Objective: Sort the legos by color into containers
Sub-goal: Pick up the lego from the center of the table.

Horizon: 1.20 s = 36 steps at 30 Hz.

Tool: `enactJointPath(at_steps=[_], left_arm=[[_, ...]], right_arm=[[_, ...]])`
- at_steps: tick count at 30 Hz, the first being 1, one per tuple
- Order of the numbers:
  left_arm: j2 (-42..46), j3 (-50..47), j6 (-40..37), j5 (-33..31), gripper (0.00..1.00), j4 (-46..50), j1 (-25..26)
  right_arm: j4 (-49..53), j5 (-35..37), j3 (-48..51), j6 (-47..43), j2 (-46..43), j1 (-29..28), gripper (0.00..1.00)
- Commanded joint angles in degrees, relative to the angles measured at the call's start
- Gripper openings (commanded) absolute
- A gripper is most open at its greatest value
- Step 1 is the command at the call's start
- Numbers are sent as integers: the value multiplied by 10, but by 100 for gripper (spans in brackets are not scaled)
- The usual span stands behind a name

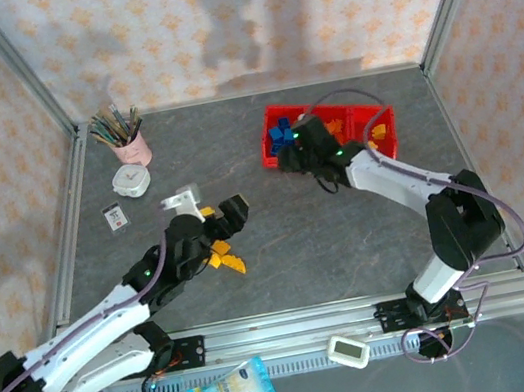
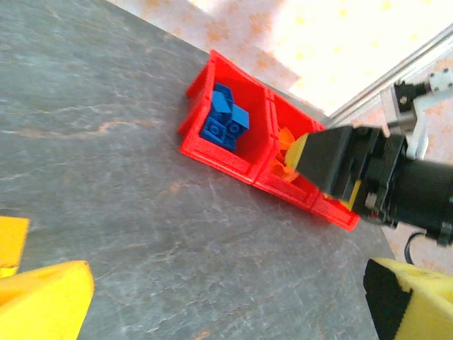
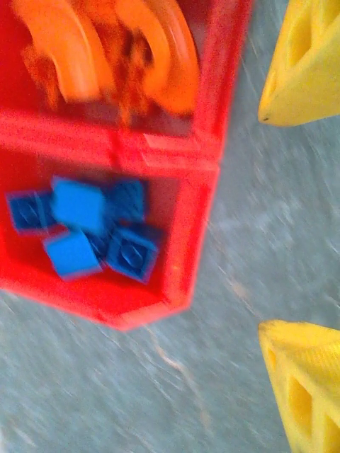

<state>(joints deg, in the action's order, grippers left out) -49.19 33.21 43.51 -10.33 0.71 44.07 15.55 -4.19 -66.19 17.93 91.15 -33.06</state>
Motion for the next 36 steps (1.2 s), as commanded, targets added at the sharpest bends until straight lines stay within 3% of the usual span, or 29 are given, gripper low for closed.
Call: enactJointPath(at_steps=[1, 14, 25, 36], left_arm=[[54, -16, 24, -52, 99, 93, -10], [195, -27, 75, -119, 99, 259, -21], [238, -32, 94, -145, 99, 299, -22], [244, -39, 93, -151, 99, 296, -22]], right_arm=[[-3, 3, -8, -7, 18, -55, 75], [3, 7, -154, 2, 200, -205, 80], [45, 19, -316, 45, 353, -229, 82], [97, 44, -392, 53, 426, -239, 78]])
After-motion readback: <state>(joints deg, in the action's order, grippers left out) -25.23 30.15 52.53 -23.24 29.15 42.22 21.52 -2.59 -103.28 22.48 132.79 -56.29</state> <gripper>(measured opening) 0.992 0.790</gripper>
